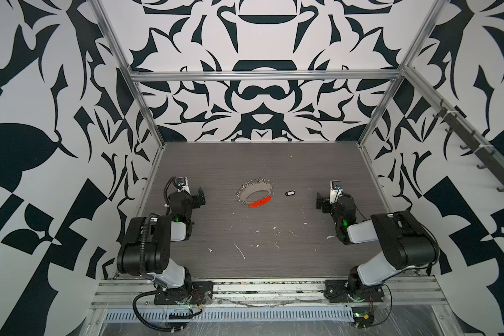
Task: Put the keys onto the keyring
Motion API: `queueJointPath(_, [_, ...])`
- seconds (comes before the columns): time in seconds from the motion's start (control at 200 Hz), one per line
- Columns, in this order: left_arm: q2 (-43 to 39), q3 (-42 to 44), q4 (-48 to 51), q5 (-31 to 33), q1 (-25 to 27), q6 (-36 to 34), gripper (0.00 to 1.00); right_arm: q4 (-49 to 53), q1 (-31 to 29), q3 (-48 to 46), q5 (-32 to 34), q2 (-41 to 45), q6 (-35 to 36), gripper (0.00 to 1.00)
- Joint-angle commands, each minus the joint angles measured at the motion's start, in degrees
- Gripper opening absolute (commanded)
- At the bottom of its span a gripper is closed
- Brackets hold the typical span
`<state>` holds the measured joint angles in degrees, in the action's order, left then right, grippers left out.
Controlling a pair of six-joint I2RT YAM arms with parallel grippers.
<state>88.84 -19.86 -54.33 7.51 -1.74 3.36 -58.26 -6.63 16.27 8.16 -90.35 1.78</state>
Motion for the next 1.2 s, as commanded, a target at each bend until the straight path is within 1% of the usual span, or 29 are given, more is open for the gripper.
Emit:
queueJointPath(0.0, [-0.36,-0.01,-0.08,-0.04,-0.06,0.03,0.99,0.70,-0.27,2.03,0.00,0.70,0.42,1.00])
queueJointPath(0.14, [-0.38,-0.03,0.07,-0.07,-0.11,0.07,1.00,0.17,-0.22,1.74,0.88,0.71,0.24,1.00])
queueJointPath(0.795, [-0.35,-0.02,0.20,-0.04,-0.05,0.11,0.99,0.70,-0.19,2.01,0.36,0.72,0.38,1.00])
queueJointPath(0.895, [-1.14,0.85,-1.68,-0.28,0.06,0.03,0.99,0.69,-0.25,1.99,0.32,0.70,0.34,1.00])
queueJointPath(0.935, [-2.86,1.42,-1.81,-0.19,0.06,0.22,0.99,0.69,-0.24,1.94,1.93,0.78,-0.07,1.00])
queueJointPath(0.95, [-3.99,1.35,-0.82,-0.13,0.19,0.13,0.99,0.32,-0.22,1.81,2.32,0.81,-0.74,1.00])
queueJointPath(0.98, [-7.18,0.75,2.92,0.44,1.02,-0.26,0.99,-0.94,-0.42,1.04,6.00,1.36,-1.23,1.00])
queueJointPath(1.0, [-9.77,-0.19,7.89,0.76,1.81,-0.67,1.00,-1.61,-0.98,0.48,8.05,2.19,-1.31,1.00])
queueJointPath(1.035, [-14.53,-3.13,18.22,2.03,3.61,-0.65,0.99,-1.96,-2.95,-0.50,13.70,4.73,-0.64,1.00])
queueJointPath(1.075, [-19.85,-7.77,30.20,3.76,6.40,1.15,0.99,1.39,-5.33,-0.36,19.46,8.91,0.46,1.00])
queueJointPath(1.11, [-22.44,-11.60,38.00,4.81,8.37,4.50,0.99,7.68,-6.86,1.41,20.95,13.27,1.38,1.00])
queueJointPath(1.14, [-23.88,-14.41,42.74,5.07,9.71,8.55,1.00,14.25,-7.52,4.20,21.09,16.82,0.96,1.00])
queueJointPath(1.18, [-25.17,-17.52,48.94,3.42,10.99,13.88,1.00,28.47,-7.78,9.65,21.12,20.66,-3.51,1.00])
queueJointPath(1.195, [-25.40,-18.48,50.22,2.64,11.31,16.09,1.00,33.88,-7.78,11.91,21.34,21.74,-7.14,1.00])
